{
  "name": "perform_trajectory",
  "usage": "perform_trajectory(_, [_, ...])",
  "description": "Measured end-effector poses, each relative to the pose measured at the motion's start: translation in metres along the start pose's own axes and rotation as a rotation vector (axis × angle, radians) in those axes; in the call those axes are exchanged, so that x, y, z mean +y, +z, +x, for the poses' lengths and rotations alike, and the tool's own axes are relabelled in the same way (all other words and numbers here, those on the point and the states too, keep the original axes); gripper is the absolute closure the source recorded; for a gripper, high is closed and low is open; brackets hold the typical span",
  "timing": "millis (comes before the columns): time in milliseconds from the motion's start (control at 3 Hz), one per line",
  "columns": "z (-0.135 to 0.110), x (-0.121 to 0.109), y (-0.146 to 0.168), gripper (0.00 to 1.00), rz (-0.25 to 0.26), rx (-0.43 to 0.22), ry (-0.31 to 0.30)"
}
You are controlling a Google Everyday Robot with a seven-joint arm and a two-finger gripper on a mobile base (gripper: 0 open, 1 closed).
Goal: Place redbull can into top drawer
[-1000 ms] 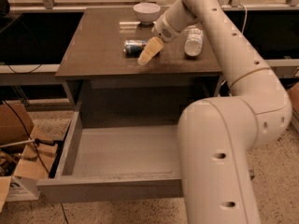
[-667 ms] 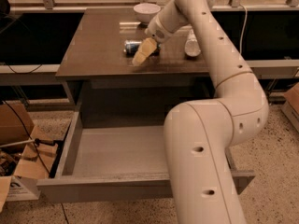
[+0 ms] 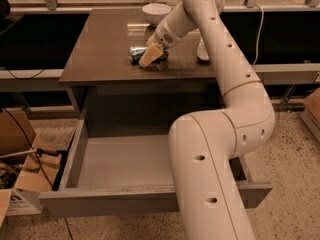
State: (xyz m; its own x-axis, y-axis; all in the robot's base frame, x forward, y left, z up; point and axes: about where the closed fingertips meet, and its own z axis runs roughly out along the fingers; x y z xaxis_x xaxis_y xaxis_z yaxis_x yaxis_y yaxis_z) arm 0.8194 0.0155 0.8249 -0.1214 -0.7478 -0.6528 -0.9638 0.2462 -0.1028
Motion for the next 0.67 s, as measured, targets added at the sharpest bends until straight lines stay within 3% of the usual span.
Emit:
perform_trajectory(333, [-0.0024,0.0004,-0.0029,0.65,0.0,0.0,0.0])
perform_trajectory(667, [-0.0031,0.0006,-0.0038,0.96,0.0,0.0,0.0])
